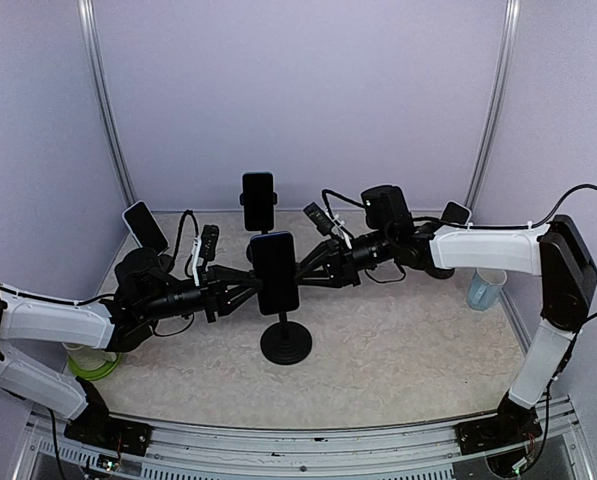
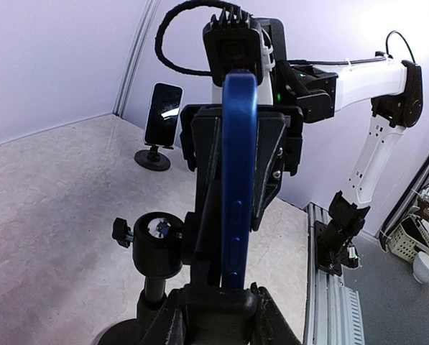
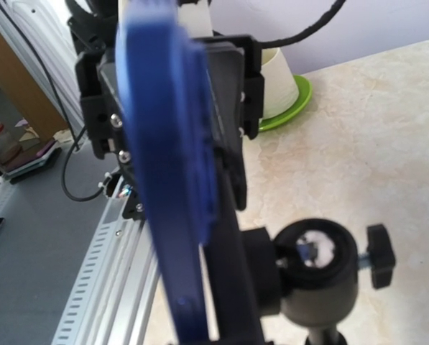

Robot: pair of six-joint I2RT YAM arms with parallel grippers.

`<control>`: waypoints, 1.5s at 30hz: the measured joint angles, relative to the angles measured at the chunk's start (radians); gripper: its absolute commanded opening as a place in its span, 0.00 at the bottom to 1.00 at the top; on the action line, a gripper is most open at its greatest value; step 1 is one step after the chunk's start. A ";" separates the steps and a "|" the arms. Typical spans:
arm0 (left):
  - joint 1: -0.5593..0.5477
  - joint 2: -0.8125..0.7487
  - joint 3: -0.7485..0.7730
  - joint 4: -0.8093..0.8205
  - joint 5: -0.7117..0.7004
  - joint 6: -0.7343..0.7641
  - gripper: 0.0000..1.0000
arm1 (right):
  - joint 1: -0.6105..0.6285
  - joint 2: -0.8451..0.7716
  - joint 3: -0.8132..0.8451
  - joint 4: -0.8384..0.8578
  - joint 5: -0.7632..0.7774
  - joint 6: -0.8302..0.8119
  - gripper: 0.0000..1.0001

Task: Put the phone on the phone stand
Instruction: Install the phone on the phone stand, then place the phone stand with the phone at the center of the board.

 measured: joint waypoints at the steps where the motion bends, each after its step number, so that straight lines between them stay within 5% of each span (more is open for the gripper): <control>1: -0.002 0.000 0.001 -0.003 0.000 -0.001 0.00 | -0.001 0.000 -0.007 0.008 -0.006 0.003 0.00; 20: -0.032 -0.021 0.001 -0.047 -0.020 -0.008 0.01 | -0.002 -0.003 -0.047 0.050 -0.051 0.014 0.00; 45: -0.031 -0.100 0.090 -0.187 -0.068 0.022 0.99 | 0.043 -0.041 -0.018 -0.037 0.048 -0.027 0.00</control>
